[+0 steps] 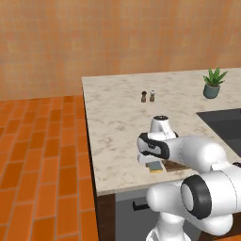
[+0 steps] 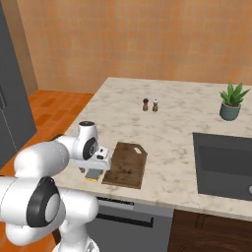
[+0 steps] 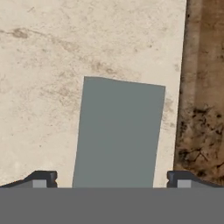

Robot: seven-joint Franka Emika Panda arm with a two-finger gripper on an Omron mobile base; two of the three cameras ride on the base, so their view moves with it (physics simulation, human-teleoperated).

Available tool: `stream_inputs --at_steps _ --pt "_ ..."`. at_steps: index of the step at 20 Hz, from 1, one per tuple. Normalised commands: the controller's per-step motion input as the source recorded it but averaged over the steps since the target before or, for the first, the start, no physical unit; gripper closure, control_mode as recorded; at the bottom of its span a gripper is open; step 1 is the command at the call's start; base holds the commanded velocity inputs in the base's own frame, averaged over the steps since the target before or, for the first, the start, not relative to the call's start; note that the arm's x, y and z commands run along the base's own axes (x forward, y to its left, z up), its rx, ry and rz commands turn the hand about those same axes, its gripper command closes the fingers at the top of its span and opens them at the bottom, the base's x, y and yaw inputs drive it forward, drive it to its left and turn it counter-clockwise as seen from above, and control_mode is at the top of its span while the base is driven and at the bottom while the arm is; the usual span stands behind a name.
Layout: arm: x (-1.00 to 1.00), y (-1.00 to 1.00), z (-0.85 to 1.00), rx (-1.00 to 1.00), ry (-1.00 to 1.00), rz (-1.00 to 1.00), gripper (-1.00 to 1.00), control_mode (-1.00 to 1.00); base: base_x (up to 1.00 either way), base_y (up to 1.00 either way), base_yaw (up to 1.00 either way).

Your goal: Pick up the sponge from the counter and clean the cutting board by briefly scrubbing or pressing down on the cutting board. Once finished, release the sponge.

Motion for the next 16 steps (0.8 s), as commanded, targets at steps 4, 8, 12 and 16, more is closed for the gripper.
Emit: stream_inputs --at_steps 4,8,12,16 --pt "0.02 -0.01 -0.27 0.0 0.0 0.0 -1.0 -1.0 0.0 0.0 0.0" --pt "0.0 -0.03 -0.21 0.0 0.0 0.0 -1.0 -1.0 0.0 0.0 0.0" --pt "0.0 -0.01 -0.18 0.0 0.0 0.0 -1.0 -1.0 0.0 0.0 0.0" --pt "0.0 0.0 -0.02 0.0 0.0 0.0 1.0 -1.0 0.0 0.0 0.0"
